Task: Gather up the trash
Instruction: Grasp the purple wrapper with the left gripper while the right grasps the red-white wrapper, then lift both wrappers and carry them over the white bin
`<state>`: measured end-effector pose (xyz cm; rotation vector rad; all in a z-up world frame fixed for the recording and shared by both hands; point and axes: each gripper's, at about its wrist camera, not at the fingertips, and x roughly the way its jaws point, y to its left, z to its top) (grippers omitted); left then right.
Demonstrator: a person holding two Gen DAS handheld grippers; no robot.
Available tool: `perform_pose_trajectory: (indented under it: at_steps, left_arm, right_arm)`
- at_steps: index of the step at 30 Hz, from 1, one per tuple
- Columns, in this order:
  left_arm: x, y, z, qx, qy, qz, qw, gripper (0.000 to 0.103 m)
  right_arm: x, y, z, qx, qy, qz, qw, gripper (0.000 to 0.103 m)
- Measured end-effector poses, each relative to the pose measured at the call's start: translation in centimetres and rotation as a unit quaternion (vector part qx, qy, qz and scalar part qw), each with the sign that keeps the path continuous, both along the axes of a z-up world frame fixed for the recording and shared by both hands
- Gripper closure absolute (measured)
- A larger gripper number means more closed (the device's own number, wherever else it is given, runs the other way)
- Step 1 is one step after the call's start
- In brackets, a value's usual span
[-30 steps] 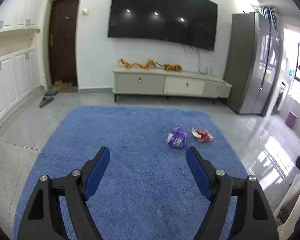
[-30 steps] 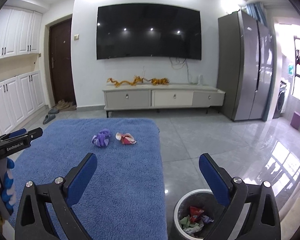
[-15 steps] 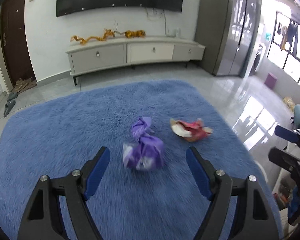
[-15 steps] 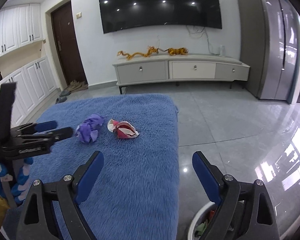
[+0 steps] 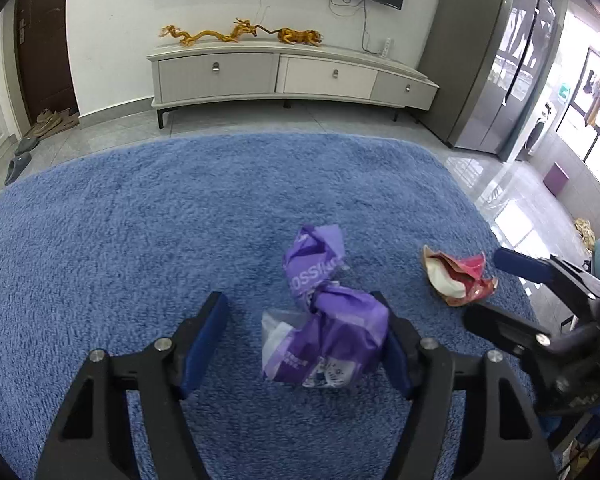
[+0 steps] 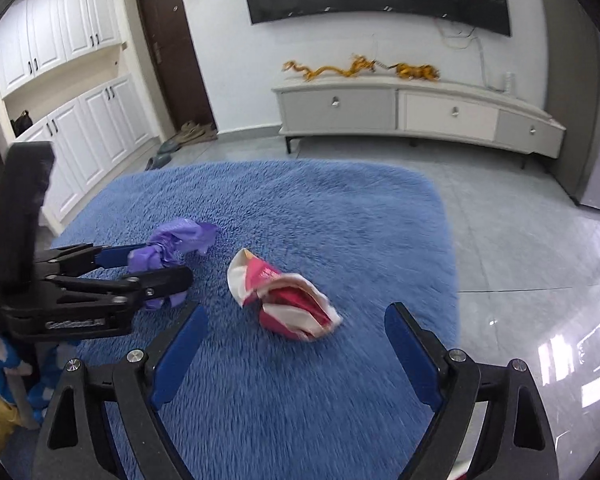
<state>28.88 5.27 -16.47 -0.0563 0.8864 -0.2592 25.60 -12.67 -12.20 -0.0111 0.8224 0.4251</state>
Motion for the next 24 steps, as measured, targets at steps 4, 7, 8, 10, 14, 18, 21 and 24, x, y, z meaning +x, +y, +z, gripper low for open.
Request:
perform_pose_trajectory:
  at_steps: [4, 7, 8, 10, 14, 18, 21, 24]
  left_arm:
    - [-0.6, 1.1, 0.2, -0.008, -0.002, 0.014, 0.9999, 0.047]
    - [-1.5, 1.6, 0.4, -0.014, -0.004, 0.015, 0.9998, 0.053]
    - [-1.7, 1.5, 0.5, -0.014, -0.006, 0.013, 0.9998, 0.059]
    - [-2.6, 1.7, 0.8, -0.002, -0.014, 0.016, 0.9998, 0.059]
    - [-4.2, 2.5, 1.2, -0.002, -0.019, 0.018, 0.9997, 0.059]
    - [-6.7, 3.5, 2.1, -0.012, -0.023, 0.024, 0.9994, 0.060]
    - [-9.5, 3.8, 2.8, -0.010, -0.028, 0.024, 0.9993, 0.060]
    - [-12.1, 3.3, 3.9, 0.006, -0.045, 0.025, 0.9987, 0.060]
  right_arm:
    - [1.1, 0.9, 0.0, -0.011, 0.005, 0.018, 1.000, 0.019]
    - [1.7, 1.9, -0.7, -0.035, 0.025, 0.030, 0.999, 0.038]
    - [1.6, 2.2, -0.7, -0.045, 0.021, 0.029, 0.998, 0.039]
    - [1.2, 2.5, -0.6, -0.064, 0.015, 0.029, 0.997, 0.061]
    - [-0.6, 2.3, -0.5, -0.055, 0.013, 0.031, 0.998, 0.064]
    - [-3.7, 2.0, 0.2, -0.026, 0.003, 0.036, 0.999, 0.065]
    - [-6.8, 1.7, 1.4, 0.001, -0.005, 0.035, 0.999, 0.065]
    - [-10.0, 1.5, 2.4, 0.018, -0.014, 0.030, 0.999, 0.065]
